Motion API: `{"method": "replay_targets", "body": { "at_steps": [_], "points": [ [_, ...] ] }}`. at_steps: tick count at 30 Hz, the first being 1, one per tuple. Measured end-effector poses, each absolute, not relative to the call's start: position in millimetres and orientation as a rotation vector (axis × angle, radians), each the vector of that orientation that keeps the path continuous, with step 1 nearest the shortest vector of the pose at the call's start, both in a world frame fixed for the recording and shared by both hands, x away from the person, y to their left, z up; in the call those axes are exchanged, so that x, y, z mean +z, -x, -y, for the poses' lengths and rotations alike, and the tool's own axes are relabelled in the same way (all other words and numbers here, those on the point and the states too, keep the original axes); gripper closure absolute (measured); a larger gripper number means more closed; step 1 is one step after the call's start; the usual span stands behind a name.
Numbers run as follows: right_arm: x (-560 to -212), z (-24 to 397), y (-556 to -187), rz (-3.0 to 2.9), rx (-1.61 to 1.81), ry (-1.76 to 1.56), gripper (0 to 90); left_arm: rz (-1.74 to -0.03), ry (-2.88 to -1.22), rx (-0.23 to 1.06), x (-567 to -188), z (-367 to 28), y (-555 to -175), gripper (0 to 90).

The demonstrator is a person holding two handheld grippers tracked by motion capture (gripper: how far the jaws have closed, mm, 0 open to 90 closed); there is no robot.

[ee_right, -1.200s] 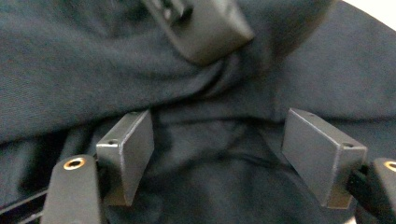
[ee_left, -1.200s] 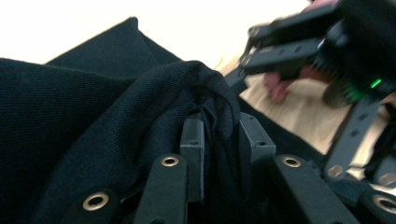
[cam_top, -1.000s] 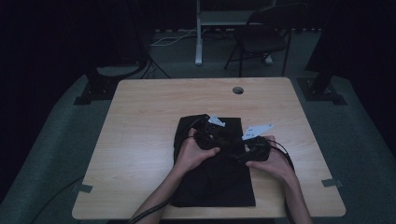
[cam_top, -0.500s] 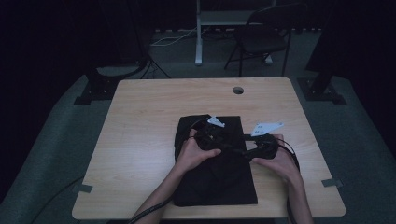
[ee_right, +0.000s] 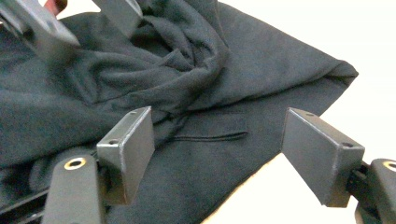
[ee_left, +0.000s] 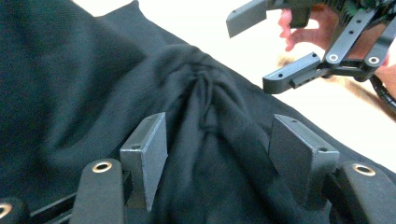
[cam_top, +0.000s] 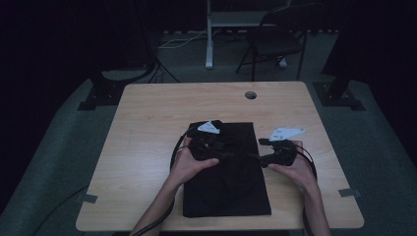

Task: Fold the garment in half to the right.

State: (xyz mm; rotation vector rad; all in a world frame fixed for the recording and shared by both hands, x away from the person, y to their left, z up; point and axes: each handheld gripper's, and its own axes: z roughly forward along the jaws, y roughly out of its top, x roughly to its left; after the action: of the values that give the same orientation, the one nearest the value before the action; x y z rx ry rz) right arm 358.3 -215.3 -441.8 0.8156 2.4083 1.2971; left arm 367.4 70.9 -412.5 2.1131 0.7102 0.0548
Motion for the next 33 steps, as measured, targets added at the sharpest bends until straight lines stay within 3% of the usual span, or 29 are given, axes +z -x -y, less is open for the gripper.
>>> {"method": "replay_targets", "body": {
  "at_steps": [13, 33],
  "points": [
    [-445, 211, -359, -2.435, 1.268, -0.814, 24.9, -0.822, -2.065, 0.033, -421, -126, -360, 38.4],
    [-449, 204, -359, -2.476, 1.234, -0.791, 24.7, -0.883, -2.041, -0.009, -441, -161, -347, 38.2]
  ]
}}
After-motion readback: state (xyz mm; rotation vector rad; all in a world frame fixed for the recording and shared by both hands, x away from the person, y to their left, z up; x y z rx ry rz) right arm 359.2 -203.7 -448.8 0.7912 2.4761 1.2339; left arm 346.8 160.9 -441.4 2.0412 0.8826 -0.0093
